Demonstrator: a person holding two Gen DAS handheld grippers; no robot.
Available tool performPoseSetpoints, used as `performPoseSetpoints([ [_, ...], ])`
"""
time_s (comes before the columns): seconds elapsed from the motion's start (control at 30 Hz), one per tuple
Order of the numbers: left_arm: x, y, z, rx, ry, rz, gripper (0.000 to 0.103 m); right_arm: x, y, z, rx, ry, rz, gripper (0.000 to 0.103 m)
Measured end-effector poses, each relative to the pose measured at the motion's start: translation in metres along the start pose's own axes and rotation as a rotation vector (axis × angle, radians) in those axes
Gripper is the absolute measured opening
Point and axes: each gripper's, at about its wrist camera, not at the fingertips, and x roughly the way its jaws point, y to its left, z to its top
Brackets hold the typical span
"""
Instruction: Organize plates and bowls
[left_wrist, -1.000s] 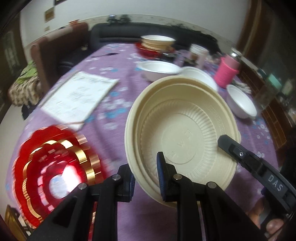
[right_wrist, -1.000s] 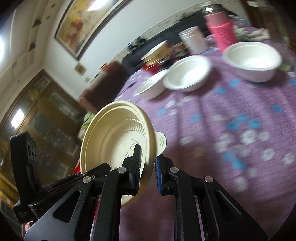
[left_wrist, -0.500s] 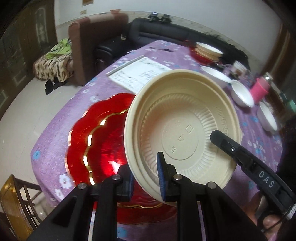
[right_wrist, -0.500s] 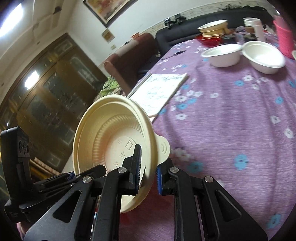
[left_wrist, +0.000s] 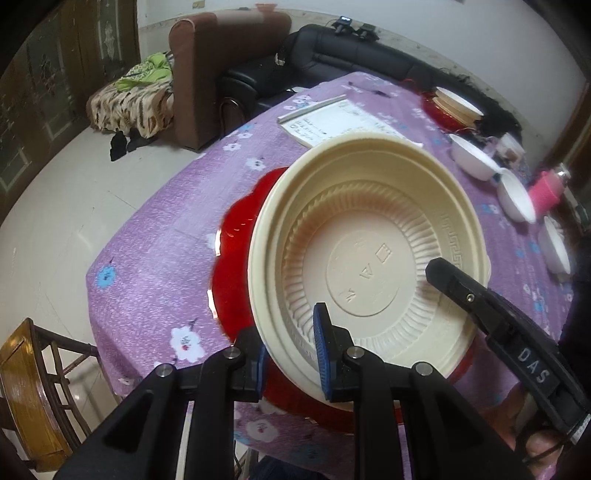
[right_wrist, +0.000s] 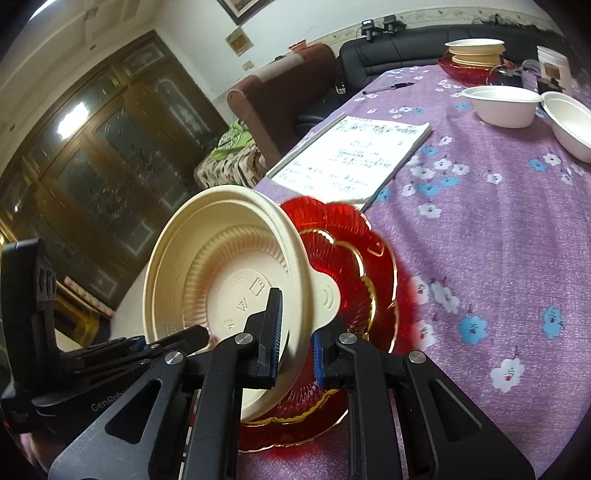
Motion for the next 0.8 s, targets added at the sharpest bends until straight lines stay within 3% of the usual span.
performPoseSetpoints([
  [0.2, -0.006, 0.008, -0.002, -0.003, -0.018, 0.044, 0.021, 0.005, 0.0, -0.002, -0.014, 0.017, -0.019, 0.015],
  [0.3, -0.011, 0.01, -0.002, -0.003, -0.033, 0.048, 0.022, 0.0, -0.002, -0.002, -0.006, 0.007, -0.02, 0.02],
  [0.37, -0.017, 0.01, -0.001, 0.005, -0.058, 0.066, 0.025, -0.004, -0.004, -0.002, -0.007, -0.001, -0.023, 0.035],
  [0.4, -0.021, 0.009, -0.001, 0.01, -0.071, 0.082, 0.029, -0.006, -0.005, -0.002, -0.007, -0.003, -0.012, 0.038],
  [0.47, -0.026, 0.009, 0.0, 0.018, -0.099, 0.126, 0.04, -0.012, -0.005, -0.002, -0.013, -0.011, -0.003, 0.049],
  [0.53, -0.036, 0.007, 0.002, 0.022, -0.142, 0.164, 0.049, -0.02, -0.003, -0.001, -0.035, -0.031, -0.029, 0.051],
  [0.6, -0.046, 0.005, 0.005, 0.016, -0.178, 0.168, 0.049, -0.033, -0.007, 0.0, -0.048, -0.059, -0.032, 0.051],
  [0.7, -0.06, -0.008, 0.012, 0.02, -0.228, 0.144, 0.052, -0.06, -0.021, 0.005, -0.038, -0.117, -0.035, 0.051],
  [0.8, -0.068, -0.036, 0.021, 0.054, -0.255, 0.085, 0.063, -0.096, -0.054, 0.017, 0.013, -0.195, -0.079, 0.054],
])
